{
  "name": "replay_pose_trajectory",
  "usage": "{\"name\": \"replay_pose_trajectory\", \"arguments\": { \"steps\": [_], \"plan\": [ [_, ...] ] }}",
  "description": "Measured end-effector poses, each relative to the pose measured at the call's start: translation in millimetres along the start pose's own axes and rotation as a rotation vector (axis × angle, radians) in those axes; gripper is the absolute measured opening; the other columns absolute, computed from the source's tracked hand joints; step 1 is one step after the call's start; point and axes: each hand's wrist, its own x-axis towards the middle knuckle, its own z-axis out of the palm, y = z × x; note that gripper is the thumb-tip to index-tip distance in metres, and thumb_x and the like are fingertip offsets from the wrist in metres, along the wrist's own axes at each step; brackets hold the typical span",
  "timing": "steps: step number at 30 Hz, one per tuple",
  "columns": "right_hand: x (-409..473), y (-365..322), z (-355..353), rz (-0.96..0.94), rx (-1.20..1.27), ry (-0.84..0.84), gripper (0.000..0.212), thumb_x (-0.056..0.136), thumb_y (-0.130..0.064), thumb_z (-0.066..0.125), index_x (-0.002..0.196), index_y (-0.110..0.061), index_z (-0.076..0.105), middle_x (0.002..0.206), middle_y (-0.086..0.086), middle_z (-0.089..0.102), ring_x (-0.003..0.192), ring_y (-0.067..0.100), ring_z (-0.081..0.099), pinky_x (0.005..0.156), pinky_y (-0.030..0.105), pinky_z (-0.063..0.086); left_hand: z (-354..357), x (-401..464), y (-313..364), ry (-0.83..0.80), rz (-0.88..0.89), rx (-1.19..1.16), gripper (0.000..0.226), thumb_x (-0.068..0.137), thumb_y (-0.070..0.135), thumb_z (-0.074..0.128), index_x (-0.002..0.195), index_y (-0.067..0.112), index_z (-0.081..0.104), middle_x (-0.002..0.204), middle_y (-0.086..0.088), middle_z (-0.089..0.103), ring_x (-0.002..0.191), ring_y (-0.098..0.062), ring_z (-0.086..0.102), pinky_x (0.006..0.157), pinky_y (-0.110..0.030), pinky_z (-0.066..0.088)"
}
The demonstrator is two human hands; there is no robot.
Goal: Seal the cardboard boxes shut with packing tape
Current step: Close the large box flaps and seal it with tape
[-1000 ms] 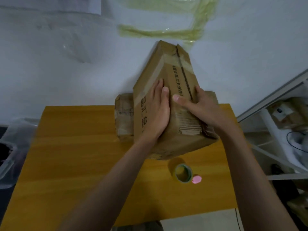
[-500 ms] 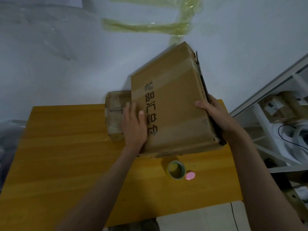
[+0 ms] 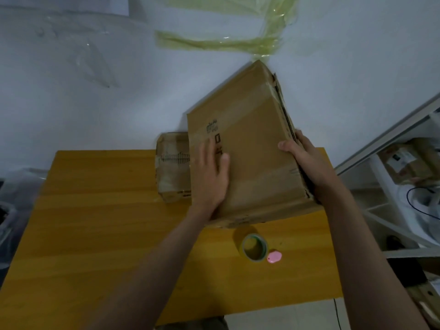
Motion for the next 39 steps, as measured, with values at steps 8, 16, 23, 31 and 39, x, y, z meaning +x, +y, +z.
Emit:
{"name": "replay_pose_trajectory", "arguments": {
  "steps": [8,16,23,31,39],
  "plan": [
    [6.5,13.2,3.7,-0.077,-0.042,-0.026,0.096,0.069,-0.064,0.077,0.152,-0.047,0.031,0.141,-0.012,0.045,0.116,0.010,0.059,0.082,0.030,0.055,-13.1,67.6,49.5,0.166,0.091,-0.036,0.073,0.103,0.058,0.029,0.161,0.015,0.018,0.169,-0.005,0.006,0.155,-0.024,0.011,0.124,-0.053,0.019],
    [10.3,34.1,-14.4,-0.132,-0.002,-0.044,0.084,0.078,-0.053,0.076,0.150,-0.048,0.033,0.134,-0.014,0.053,0.112,0.004,0.063,0.086,0.031,0.059,20.5,159.5,101.8,0.338,0.255,-0.038,0.041,0.104,0.036,0.042,0.134,0.011,0.052,0.148,-0.013,0.041,0.135,-0.025,0.043,0.110,-0.045,0.040],
    [8.8,58.4,-28.9,-0.030,0.109,0.019,0.086,0.069,-0.065,0.069,0.148,-0.047,0.038,0.148,-0.008,0.051,0.131,0.018,0.053,0.108,0.052,0.044,2.4,119.8,-50.9,0.196,-0.145,0.272,0.057,0.105,0.048,0.034,0.144,0.006,0.041,0.154,-0.016,0.034,0.140,-0.036,0.036,0.114,-0.053,0.033],
    [9.4,62.4,-22.1,-0.049,0.204,0.028,0.077,0.075,-0.047,0.076,0.146,-0.041,0.046,0.124,-0.005,0.067,0.110,0.014,0.067,0.098,0.047,0.052,-40.5,28.3,-71.2,-0.296,-0.384,-0.408,0.068,0.095,0.064,0.051,0.142,0.015,0.052,0.133,-0.004,0.063,0.120,-0.023,0.062,0.102,-0.047,0.052],
    [0.7,71.7,16.6,-0.020,0.377,-0.061,0.077,0.074,-0.042,0.074,0.145,-0.027,0.048,0.126,0.007,0.069,0.112,0.029,0.068,0.098,0.059,0.052,-99.1,-11.6,-63.0,-0.487,-0.555,-0.900,0.064,0.092,0.055,0.047,0.141,0.014,0.053,0.131,-0.017,0.067,0.118,-0.038,0.065,0.091,-0.051,0.058]
  ]
}}
